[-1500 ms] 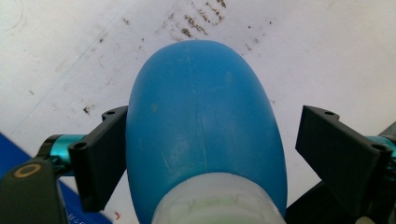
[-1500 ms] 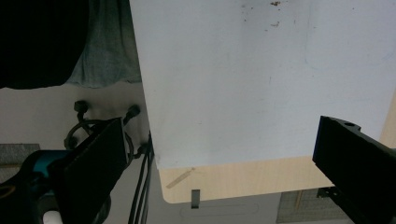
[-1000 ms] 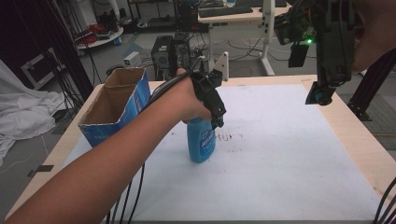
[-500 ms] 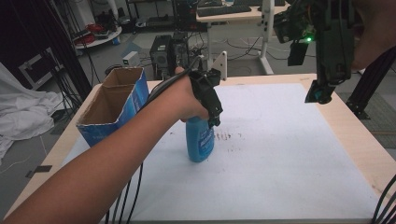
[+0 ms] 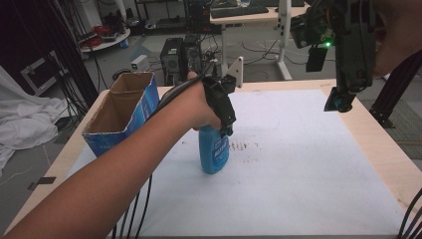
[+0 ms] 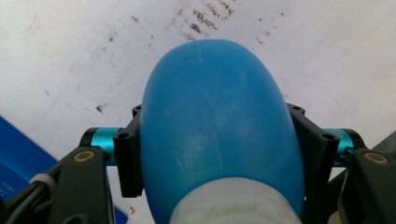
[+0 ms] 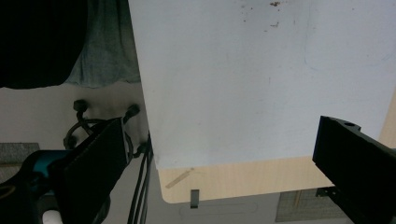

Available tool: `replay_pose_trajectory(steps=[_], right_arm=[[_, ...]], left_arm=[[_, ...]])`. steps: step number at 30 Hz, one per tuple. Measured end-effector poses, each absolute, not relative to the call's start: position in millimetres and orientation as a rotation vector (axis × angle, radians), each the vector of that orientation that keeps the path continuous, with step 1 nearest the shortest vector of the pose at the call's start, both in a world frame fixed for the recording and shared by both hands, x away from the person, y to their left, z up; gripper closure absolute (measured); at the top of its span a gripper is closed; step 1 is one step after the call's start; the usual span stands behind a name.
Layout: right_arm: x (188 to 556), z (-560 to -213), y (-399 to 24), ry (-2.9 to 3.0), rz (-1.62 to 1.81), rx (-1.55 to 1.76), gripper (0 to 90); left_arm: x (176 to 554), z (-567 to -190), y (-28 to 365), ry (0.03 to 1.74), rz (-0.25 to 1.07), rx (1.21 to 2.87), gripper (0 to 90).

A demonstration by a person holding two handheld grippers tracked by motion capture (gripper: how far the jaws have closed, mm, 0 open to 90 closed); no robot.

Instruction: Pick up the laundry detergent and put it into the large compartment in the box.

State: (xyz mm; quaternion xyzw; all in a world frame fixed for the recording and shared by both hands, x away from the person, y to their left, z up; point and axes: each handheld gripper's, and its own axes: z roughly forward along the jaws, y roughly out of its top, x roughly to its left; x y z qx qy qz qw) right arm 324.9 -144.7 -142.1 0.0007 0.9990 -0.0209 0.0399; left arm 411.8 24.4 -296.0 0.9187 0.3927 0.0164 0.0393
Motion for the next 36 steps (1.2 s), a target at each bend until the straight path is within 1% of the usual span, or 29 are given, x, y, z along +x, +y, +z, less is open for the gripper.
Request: replay_pose_trajectory(steps=[5,9,18,24,29,30,31,36], right_arm=[[325.2,-143.0,-144.8,3.062,-0.065,0.009,2.2],[326.0,-144.4,-144.9,3.064,-0.063,0.008,2.2],[326.5,-144.9,-145.2,3.069,-0.067,0.012,2.2],[328.3,-144.8,-147.1,3.069,-0.064,0.015,2.2],[328.8,-145.0,-146.9,3.071,-0.068,0.018,2.2],[328.8,-145.0,-146.9,3.071,-0.068,0.018,2.2],[328.9,-145.4,-147.0,3.073,-0.067,0.02,2.2],[330.7,-145.8,-147.9,3.073,-0.068,0.02,2.2]], left_arm=[[412.0,-296.6,23.9,1.211,0.048,2.815,35.5],[412.2,-296.4,22.8,1.185,0.074,2.833,36.2],[413.4,-290.3,26.1,1.139,0.049,2.851,37.0],[410.6,-267.5,25.2,1.103,0.055,2.879,37.1],[410.7,-244.6,28.1,1.086,0.03,2.897,37.0],[410.7,-244.6,28.1,1.086,0.03,2.897,37.0],[410.4,-234.0,30.9,1.082,0.037,2.893,37.0],[410.2,-204.6,40.5,1.095,0.072,2.868,37.0]])
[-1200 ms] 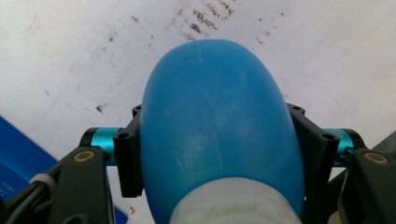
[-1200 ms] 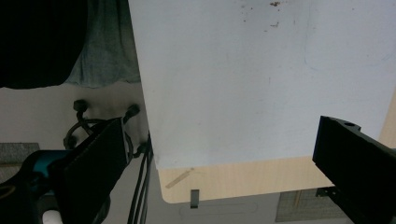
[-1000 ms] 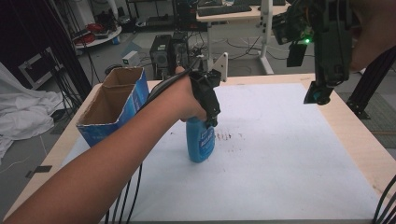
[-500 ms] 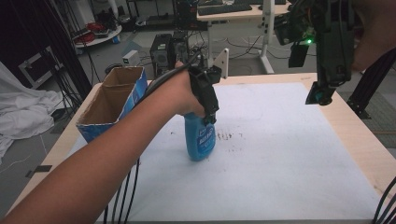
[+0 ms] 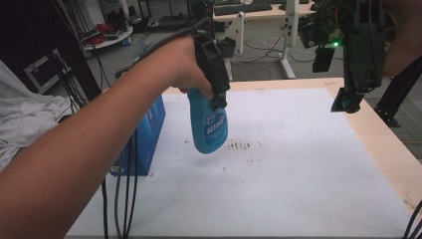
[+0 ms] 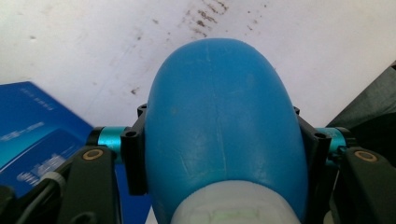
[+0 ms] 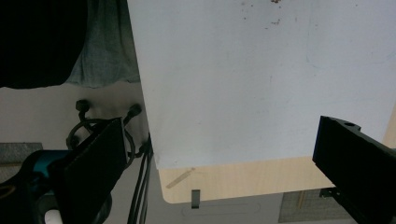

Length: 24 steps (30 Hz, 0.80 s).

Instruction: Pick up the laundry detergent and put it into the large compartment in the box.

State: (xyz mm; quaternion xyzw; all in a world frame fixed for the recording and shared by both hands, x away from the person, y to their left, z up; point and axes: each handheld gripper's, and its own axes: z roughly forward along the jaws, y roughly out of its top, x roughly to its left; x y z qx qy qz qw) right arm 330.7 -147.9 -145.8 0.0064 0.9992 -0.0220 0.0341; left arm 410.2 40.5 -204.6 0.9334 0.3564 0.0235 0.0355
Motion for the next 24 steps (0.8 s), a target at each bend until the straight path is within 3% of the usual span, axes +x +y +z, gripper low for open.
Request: replay_pose_trajectory(steps=[13,24], right_arm=[[334.4,-148.2,-145.7,3.082,-0.059,0.004,2.2],[338.6,-149.6,-142.5,3.087,-0.073,0.003,2.2]], left_arm=[[415.3,-136.6,82.0,1.201,0.097,2.803,37.0],[422.7,-119.1,127.8,1.331,0.067,2.751,37.0]])
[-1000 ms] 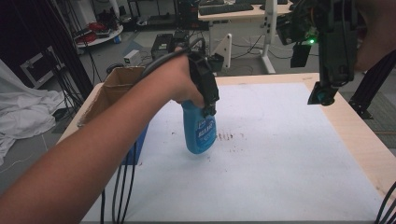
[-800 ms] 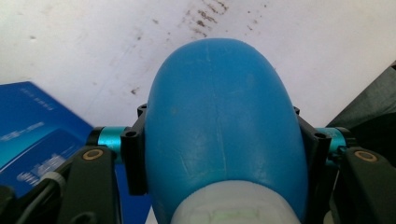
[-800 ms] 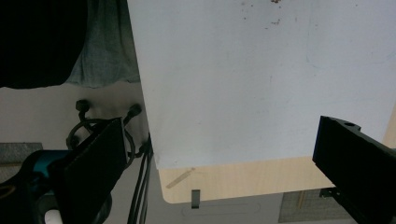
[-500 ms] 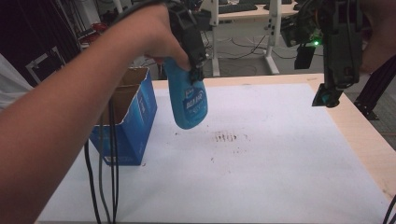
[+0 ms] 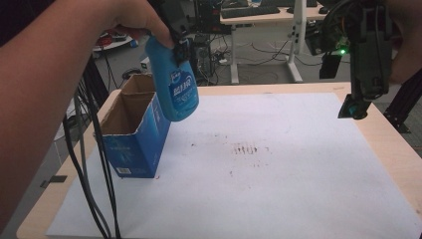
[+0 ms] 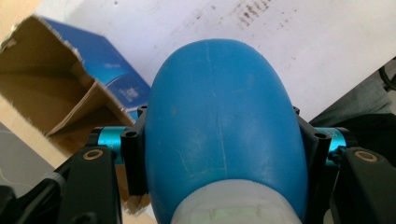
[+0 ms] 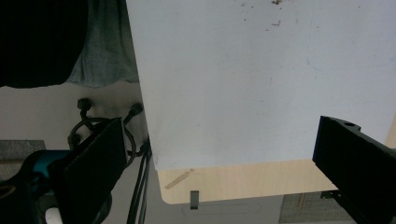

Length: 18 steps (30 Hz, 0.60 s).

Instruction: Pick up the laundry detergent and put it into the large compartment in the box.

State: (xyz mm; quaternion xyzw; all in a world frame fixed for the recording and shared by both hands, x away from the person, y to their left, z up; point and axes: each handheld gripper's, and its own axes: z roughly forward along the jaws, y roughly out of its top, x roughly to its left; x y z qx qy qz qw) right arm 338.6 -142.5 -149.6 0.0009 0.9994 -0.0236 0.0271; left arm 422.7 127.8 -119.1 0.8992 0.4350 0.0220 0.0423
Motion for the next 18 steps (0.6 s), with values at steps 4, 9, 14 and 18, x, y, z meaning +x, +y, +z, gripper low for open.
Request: replay_pose_trajectory(steps=[4,9,14,18], right_arm=[[340.5,-150.2,-138.3,3.089,-0.067,-0.006,2.2],[342.7,-152.3,-135.3,3.092,-0.072,-0.01,2.2],[345.3,-153.1,-133.2,3.093,-0.078,-0.011,2.2],[346.6,-154.2,-131.2,3.093,-0.078,-0.016,2.2]], left_arm=[[424.9,-115.7,144.8,1.378,0.067,2.741,37.0],[426.0,-111.3,157.0,1.399,0.078,2.72,37.0],[428.1,-108.1,176.1,1.385,0.102,2.701,37.0],[431.0,-108.4,187.1,1.405,0.113,2.694,37.0]])
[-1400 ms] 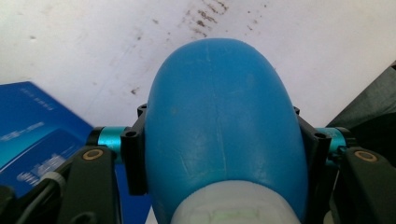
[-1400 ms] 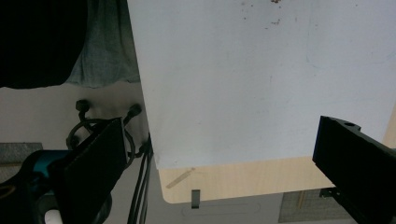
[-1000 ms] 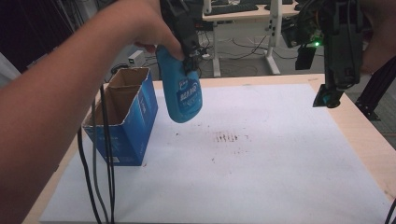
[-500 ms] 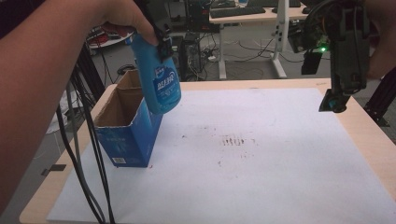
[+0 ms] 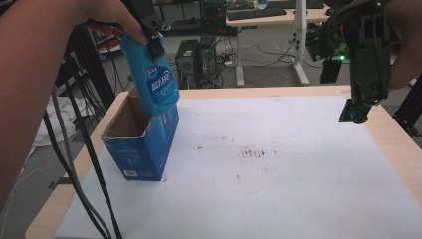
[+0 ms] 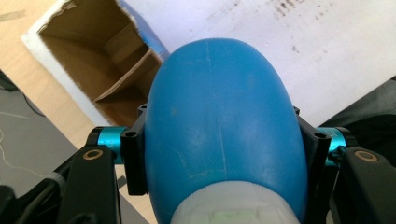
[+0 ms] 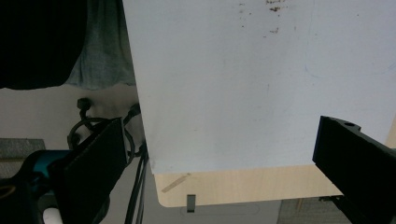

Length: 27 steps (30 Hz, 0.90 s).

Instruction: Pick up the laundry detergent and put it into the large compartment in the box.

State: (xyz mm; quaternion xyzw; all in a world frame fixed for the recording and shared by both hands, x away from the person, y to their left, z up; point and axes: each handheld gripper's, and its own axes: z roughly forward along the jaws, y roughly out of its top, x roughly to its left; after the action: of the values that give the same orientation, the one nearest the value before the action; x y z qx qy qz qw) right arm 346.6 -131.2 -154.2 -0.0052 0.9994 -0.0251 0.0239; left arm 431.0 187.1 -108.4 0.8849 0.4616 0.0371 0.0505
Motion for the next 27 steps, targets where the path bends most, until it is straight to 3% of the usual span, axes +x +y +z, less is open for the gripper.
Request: replay_pose_trajectory(steps=[27], right_arm=[[355.1,-160.1,-121.0,3.101,-0.088,-0.031,2.2]], left_arm=[[434.9,-124.0,230.1,1.318,0.192,2.821,37.0]])
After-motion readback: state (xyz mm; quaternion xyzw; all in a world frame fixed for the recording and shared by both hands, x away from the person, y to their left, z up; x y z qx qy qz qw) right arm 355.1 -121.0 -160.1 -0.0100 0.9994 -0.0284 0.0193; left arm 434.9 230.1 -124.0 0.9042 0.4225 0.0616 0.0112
